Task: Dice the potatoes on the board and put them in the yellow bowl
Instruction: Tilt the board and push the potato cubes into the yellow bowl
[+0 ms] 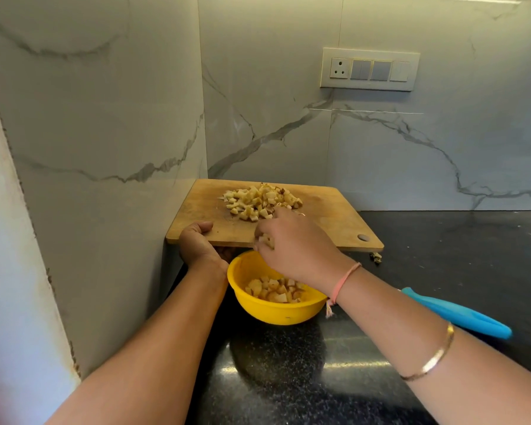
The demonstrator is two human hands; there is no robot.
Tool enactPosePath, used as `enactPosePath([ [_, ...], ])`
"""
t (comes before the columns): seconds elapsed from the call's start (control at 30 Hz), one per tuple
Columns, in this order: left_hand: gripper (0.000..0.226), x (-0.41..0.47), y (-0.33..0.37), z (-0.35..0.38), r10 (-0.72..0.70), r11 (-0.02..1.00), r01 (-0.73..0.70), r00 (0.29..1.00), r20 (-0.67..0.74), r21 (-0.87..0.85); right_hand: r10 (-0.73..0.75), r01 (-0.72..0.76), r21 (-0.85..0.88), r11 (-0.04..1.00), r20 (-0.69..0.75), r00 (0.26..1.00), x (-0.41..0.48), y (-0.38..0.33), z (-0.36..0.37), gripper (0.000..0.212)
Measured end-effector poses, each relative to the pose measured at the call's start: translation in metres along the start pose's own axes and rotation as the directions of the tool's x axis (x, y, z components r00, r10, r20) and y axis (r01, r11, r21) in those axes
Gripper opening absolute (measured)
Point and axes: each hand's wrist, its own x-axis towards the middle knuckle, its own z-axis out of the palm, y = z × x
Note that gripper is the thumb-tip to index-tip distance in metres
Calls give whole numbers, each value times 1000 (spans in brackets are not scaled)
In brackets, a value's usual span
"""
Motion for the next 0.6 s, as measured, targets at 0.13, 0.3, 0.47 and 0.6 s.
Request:
enactPosePath([
  [0.13,13,1,0,0,-5,1000,5,1000,-2,-1,16,-18,26,999,98,995,-21,-8,-11,31],
  [0.3,14,1,0,-1,-13,1000,13,1000,5,-7,68,-63,129,990,-36,997,-7,-2,-26,20],
  [0.47,13,-1,0,0,-26,999,27,1000,10,-22,251,-239,249,938,-15,968,44,47,-8,43],
  [0.6,9,-3,1,1,-32,999,32,999,16,-21,254,-296,231,927,193,948,64,60,9,77],
])
